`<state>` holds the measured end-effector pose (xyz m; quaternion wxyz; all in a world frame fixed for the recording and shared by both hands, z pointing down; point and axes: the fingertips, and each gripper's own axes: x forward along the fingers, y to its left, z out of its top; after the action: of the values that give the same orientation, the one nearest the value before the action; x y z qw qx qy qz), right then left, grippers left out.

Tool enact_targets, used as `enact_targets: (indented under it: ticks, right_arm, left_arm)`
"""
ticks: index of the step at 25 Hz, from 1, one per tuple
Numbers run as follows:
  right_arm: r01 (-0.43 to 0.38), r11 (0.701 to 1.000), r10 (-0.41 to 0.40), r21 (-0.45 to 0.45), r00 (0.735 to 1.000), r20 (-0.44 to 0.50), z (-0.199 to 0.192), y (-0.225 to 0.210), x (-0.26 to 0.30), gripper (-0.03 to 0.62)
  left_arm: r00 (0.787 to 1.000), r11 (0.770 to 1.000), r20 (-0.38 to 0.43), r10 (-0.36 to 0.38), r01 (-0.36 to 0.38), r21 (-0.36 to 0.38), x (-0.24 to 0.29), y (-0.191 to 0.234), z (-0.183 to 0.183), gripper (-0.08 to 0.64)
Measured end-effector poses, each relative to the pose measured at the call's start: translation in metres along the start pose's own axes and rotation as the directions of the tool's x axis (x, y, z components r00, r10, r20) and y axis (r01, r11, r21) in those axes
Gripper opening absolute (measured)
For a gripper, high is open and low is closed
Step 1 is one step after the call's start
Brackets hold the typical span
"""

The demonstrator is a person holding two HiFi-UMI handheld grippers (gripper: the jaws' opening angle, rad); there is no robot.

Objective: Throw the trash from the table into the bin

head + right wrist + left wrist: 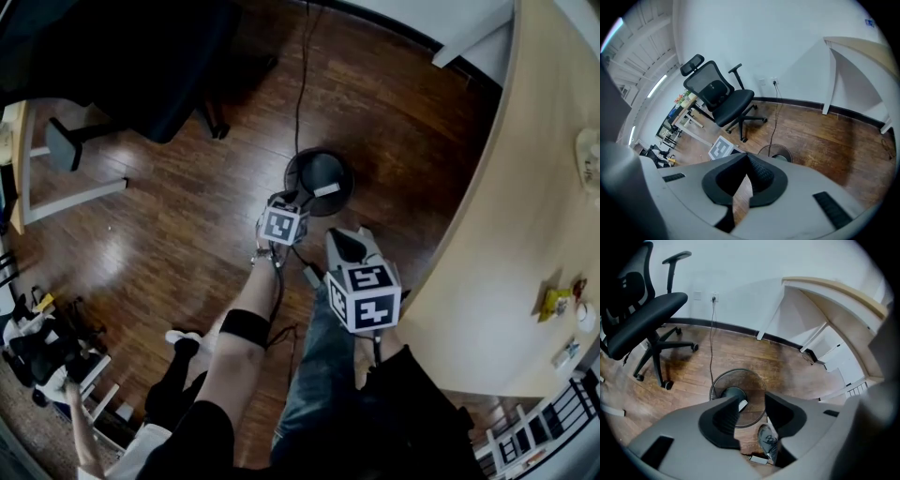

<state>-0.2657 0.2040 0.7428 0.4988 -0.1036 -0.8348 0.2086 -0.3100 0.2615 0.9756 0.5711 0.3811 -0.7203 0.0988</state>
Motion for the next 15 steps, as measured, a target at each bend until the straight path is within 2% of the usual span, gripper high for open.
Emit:
enact_targets:
  ticks: [2,5,8,11,15]
  right_arm:
    - [-0.012,1.0,0.012,0.0,1.0,0.012,0.001,0.005,-0.009,0.009]
    - [-0.019,1.0,0.019,-0.011,1.0,0.021,0.003,0.016,-0.027,0.009]
    - [-0.02,0.999,0.021,-0.03,0.999,0.03,0.006,0.033,-0.049,0.009]
    - [-0.022,0.999,0.024,-0.041,0.998,0.06,0.013,0.047,-0.073,0.009]
    - [-0.009,0.998,0.014,-0.057,0.996,0.094,0.012,0.063,-0.114,0.009]
  left_arm:
    - [0.999,1.0,0.048,0.007,-0.009,0.029,-0.023,-0.008,0.008,0.064]
    - [0.997,0.999,0.077,0.002,-0.005,0.041,-0.059,-0.027,0.008,0.0]
    - [0.995,0.999,0.1,-0.01,0.007,0.032,-0.101,-0.044,0.01,0.0]
    - [0.991,0.998,0.135,-0.01,0.001,0.069,-0.138,-0.059,0.022,0.0]
    - [0.989,0.995,0.143,-0.025,0.011,0.097,-0.196,-0.092,0.031,0.0]
